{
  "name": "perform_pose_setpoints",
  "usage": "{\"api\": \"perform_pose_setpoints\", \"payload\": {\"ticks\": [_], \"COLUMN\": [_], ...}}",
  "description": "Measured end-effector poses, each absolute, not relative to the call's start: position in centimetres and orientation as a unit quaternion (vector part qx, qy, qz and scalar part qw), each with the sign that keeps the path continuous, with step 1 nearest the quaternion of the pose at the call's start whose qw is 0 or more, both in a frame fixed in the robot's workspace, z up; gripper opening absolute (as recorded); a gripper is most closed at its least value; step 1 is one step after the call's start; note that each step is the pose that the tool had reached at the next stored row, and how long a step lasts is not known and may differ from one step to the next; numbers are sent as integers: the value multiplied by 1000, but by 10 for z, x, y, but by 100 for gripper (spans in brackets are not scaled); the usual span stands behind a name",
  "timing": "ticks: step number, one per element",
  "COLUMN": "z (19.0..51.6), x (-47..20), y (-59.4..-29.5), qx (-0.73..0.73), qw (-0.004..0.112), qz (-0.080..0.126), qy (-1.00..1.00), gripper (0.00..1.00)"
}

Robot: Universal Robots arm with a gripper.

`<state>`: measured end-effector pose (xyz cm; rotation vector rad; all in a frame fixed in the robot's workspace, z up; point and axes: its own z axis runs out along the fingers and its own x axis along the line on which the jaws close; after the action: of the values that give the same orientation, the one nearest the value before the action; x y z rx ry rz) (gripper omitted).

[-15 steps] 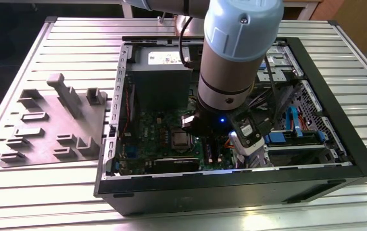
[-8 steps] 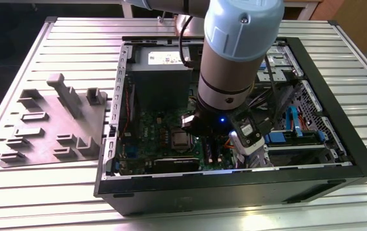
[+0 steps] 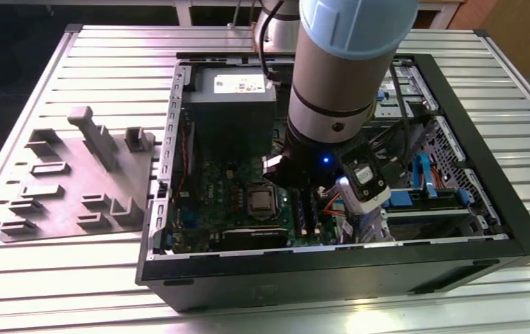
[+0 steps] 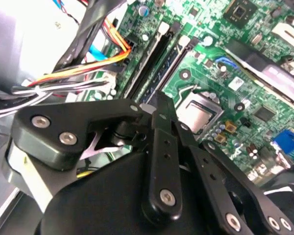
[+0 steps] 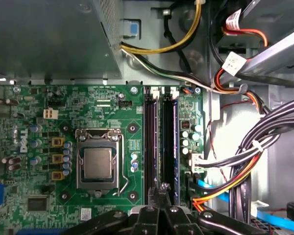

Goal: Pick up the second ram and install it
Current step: 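Press down the second ram until it locks into place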

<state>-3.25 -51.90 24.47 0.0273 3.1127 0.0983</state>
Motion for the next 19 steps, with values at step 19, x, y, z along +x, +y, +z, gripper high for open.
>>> {"api": "perform_pose_setpoints", "payload": {"ticks": [19], "z": [251], "x": [-32], "y": [-498], "qx": [9], "qw": [14], "qz": [32], "qy": [999], "gripper": [10]}}
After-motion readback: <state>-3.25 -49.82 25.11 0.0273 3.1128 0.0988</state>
